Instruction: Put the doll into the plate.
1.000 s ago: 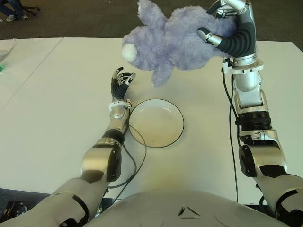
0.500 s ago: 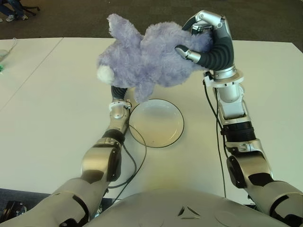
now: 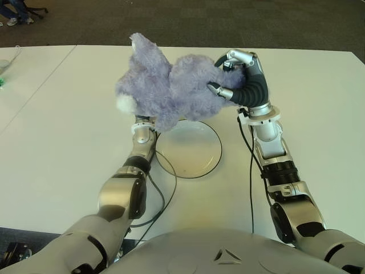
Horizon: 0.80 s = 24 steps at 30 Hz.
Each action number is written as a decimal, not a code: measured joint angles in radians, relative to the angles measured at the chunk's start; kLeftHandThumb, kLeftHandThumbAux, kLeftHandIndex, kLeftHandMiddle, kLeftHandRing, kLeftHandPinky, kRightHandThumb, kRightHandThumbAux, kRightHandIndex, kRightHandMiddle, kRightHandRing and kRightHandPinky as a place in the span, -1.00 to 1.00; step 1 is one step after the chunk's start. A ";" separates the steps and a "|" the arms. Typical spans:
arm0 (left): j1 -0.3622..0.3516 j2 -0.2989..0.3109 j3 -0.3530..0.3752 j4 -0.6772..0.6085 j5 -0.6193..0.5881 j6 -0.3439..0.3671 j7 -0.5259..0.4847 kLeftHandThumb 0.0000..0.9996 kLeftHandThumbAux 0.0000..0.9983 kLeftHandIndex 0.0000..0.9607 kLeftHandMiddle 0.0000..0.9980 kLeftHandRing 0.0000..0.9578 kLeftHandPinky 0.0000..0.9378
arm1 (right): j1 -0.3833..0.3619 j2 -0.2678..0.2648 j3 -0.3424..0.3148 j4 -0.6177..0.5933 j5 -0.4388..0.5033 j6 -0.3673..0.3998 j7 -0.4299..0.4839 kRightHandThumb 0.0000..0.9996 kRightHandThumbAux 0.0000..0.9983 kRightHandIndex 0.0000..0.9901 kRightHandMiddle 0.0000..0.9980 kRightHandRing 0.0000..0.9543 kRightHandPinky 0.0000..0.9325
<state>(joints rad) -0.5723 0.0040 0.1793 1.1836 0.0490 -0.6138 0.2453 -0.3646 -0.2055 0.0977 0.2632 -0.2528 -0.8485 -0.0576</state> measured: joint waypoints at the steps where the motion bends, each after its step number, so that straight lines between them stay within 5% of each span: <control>1: 0.000 0.000 0.000 0.000 0.000 0.000 0.000 -1.00 0.13 -0.65 -0.27 -0.25 -0.30 | 0.011 -0.001 0.001 0.009 0.000 -0.006 0.000 0.39 0.45 -0.12 0.75 0.84 0.86; 14: 0.000 0.000 0.000 0.000 0.000 0.000 0.000 -1.00 0.14 -0.61 -0.26 -0.26 -0.39 | 0.184 -0.027 -0.003 -0.004 -0.059 -0.027 -0.002 0.39 0.45 -0.12 0.76 0.86 0.90; 24: 0.001 -0.001 0.000 0.001 0.002 0.001 0.000 -1.00 0.16 -0.62 -0.28 -0.27 -0.39 | 0.273 -0.122 -0.031 0.026 -0.090 -0.020 0.011 0.39 0.45 -0.12 0.76 0.87 0.91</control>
<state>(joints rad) -0.5714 0.0033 0.1793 1.1842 0.0505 -0.6130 0.2453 -0.0915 -0.3271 0.0669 0.2894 -0.3429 -0.8685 -0.0471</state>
